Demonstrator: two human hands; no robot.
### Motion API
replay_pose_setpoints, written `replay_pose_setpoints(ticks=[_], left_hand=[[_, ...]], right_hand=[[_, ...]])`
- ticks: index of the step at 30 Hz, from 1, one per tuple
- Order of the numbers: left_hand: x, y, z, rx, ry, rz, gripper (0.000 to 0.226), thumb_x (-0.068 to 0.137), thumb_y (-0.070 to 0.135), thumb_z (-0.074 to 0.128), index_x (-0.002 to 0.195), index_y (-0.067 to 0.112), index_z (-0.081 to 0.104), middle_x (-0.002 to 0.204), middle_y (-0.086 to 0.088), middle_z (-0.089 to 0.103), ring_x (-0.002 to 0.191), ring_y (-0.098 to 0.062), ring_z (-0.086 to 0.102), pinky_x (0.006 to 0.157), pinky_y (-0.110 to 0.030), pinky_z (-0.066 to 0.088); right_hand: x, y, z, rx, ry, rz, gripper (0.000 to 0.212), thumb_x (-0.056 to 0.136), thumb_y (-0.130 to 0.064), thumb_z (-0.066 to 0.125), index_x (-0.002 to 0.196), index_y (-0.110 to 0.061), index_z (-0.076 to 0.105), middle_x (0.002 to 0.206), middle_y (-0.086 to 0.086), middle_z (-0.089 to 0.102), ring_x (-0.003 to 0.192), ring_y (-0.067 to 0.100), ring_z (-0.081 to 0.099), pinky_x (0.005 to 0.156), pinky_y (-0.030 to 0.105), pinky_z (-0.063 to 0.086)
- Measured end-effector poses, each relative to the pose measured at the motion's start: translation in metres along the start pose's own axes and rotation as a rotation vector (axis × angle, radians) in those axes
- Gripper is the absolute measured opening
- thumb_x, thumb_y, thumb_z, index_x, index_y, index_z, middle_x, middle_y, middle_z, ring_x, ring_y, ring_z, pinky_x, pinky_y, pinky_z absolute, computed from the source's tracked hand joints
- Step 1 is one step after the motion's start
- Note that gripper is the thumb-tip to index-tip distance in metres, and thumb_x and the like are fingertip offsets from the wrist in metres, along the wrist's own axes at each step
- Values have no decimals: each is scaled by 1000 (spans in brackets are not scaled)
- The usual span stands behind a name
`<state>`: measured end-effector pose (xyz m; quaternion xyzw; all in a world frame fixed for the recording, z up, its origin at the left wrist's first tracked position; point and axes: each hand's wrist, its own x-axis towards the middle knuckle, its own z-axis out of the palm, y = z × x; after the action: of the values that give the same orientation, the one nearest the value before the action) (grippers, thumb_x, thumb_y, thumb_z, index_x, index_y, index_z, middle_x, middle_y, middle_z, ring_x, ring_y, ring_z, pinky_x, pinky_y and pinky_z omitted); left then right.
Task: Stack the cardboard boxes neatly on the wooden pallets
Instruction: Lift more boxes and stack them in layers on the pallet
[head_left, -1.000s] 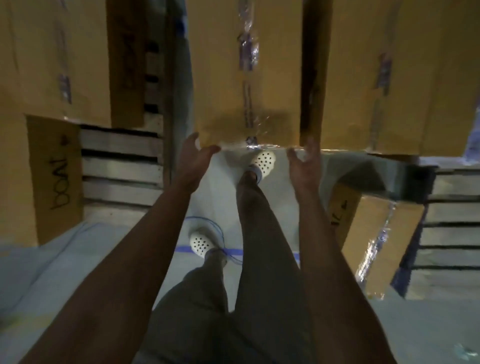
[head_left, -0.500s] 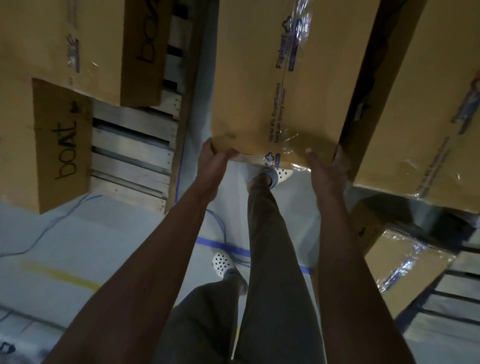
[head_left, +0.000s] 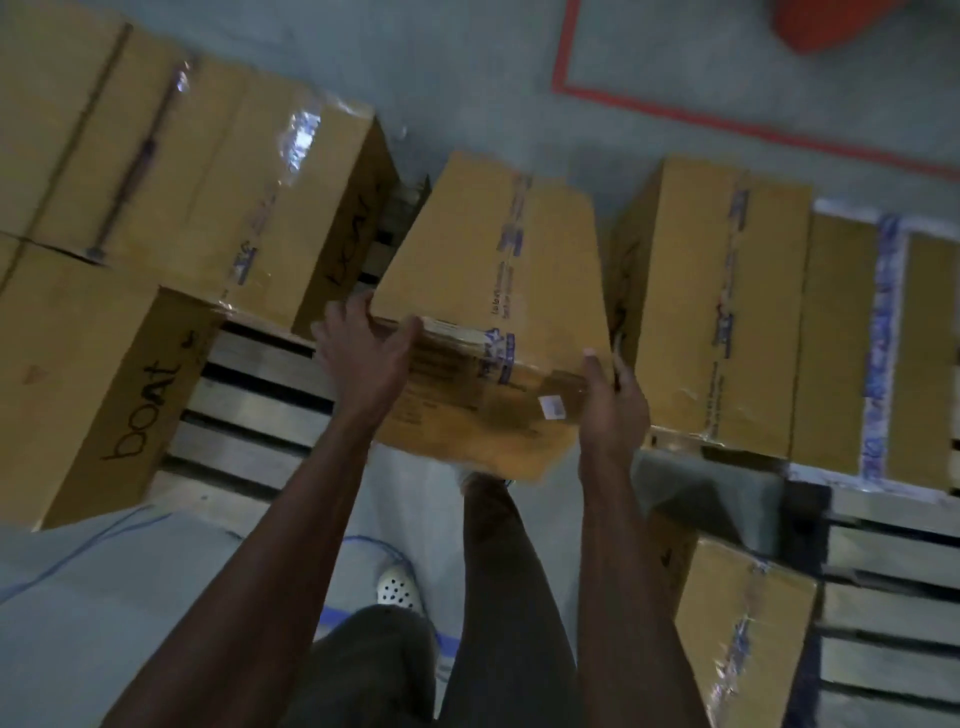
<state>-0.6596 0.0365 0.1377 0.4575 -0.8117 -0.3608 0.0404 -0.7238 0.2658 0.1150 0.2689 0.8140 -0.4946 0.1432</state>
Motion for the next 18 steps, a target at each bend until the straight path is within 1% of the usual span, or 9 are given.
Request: replay_pose_setpoints(ticks=[2, 4, 5, 7, 8, 11, 15, 16, 18], left_hand=[[-21, 3, -46, -74, 59, 7, 60, 82, 49, 70, 131, 15, 59, 128, -9, 49, 126, -33, 40, 107, -54, 36], [-46, -6, -89, -150, 106, 4, 56, 76, 51, 72, 120, 16, 67, 122, -7, 52, 122, -31, 42, 106, -54, 38], [-60, -14, -110, -178, 124, 3, 55, 73, 53, 70, 114, 16, 70, 118, -6, 53, 120, -31, 43, 105, -53, 39], [-90, -39, -148, -180, 151, -10, 57, 72, 58, 67, 108, 14, 72, 116, -7, 55, 118, -31, 44, 102, -49, 41], [-106, -52, -165, -155, 167, -18, 59, 74, 59, 66, 108, 12, 72, 116, -9, 56, 117, -32, 45, 101, -47, 41], [-150, -95, -210, -78, 218, -56, 60, 75, 61, 63, 106, 10, 73, 116, -12, 58, 116, -35, 47, 99, -50, 43], [-198, -142, -251, -47, 230, -144, 65, 75, 68, 64, 113, 15, 71, 125, -13, 55, 121, -35, 45, 99, -52, 45], [-209, -151, -259, -43, 241, -159, 63, 77, 67, 65, 113, 15, 71, 124, -13, 55, 121, -34, 45, 100, -51, 45], [-228, -167, -274, -51, 256, -176, 60, 77, 66, 65, 110, 17, 70, 124, -10, 55, 121, -33, 45, 101, -51, 44]], right_hand=[[-54, -9, -16, 35, 33, -38, 79, 76, -77, 58, 141, -32, 58, 139, -1, 60, 126, 22, 55, 107, 50, 46], [-112, -5, -30, 56, 48, -63, 77, 75, -81, 56, 136, -34, 62, 135, -2, 62, 123, 21, 57, 104, 50, 48], [-143, 0, -36, 71, 46, -66, 74, 71, -85, 54, 128, -38, 66, 130, -3, 64, 120, 20, 58, 101, 50, 50], [-201, 15, -45, 88, 31, -76, 57, 69, -86, 53, 105, -45, 71, 116, -8, 68, 111, 17, 62, 95, 50, 53], [-227, 23, -49, 86, 18, -82, 50, 73, -83, 54, 99, -43, 72, 108, -10, 70, 105, 16, 64, 92, 48, 54], [-287, 51, -55, -5, -11, -84, 39, 87, -66, 61, 93, -29, 73, 91, -11, 71, 92, 15, 67, 88, 45, 54], [-340, 76, -54, -128, -113, -66, 57, 78, -77, 48, 92, -27, 73, 90, -8, 72, 88, 17, 67, 90, 47, 54], [-349, 79, -54, -158, -140, -70, 59, 78, -77, 47, 94, -26, 74, 91, -6, 72, 89, 18, 67, 90, 46, 53], [-367, 83, -53, -202, -174, -64, 51, 84, -70, 53, 94, -24, 74, 92, -4, 72, 90, 19, 66, 89, 42, 51]])
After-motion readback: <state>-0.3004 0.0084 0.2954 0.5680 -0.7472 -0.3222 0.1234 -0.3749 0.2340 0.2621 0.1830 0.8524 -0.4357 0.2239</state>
